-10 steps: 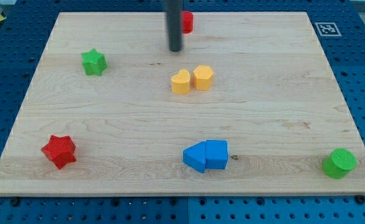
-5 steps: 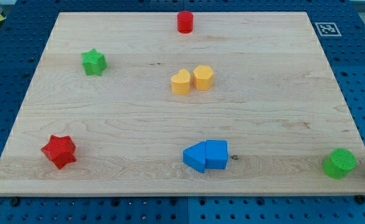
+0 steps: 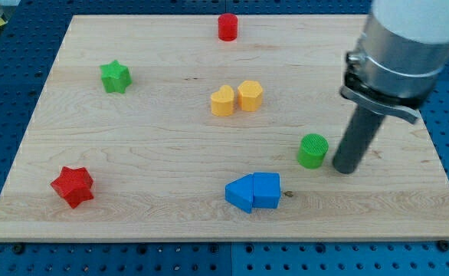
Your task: Push the green circle into the green star
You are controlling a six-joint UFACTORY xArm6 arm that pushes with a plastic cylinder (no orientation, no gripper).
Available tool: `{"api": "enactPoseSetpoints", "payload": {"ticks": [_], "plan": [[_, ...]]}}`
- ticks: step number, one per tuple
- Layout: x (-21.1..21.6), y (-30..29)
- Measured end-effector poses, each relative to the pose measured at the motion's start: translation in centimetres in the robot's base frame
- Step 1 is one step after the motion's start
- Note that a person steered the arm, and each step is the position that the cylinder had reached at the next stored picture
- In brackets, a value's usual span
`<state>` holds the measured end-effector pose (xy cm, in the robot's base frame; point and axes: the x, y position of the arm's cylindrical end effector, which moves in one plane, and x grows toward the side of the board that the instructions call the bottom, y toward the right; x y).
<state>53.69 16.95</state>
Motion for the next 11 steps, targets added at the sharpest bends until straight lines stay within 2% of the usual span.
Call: {"api": "enactPoseSetpoints", "payload": {"ticks": [1, 2, 3, 5, 6, 7, 8, 9, 10, 11], "plan": [[0.4, 2.0], [-1.3, -0.1], [-2.8, -5.3], [-2.8, -18.9], [-2.8, -19.3], [-1.5, -17.1], [0.7, -17.4], [-0.8, -20.6], [-5.7, -25.6], [-6.4, -27.4]]}}
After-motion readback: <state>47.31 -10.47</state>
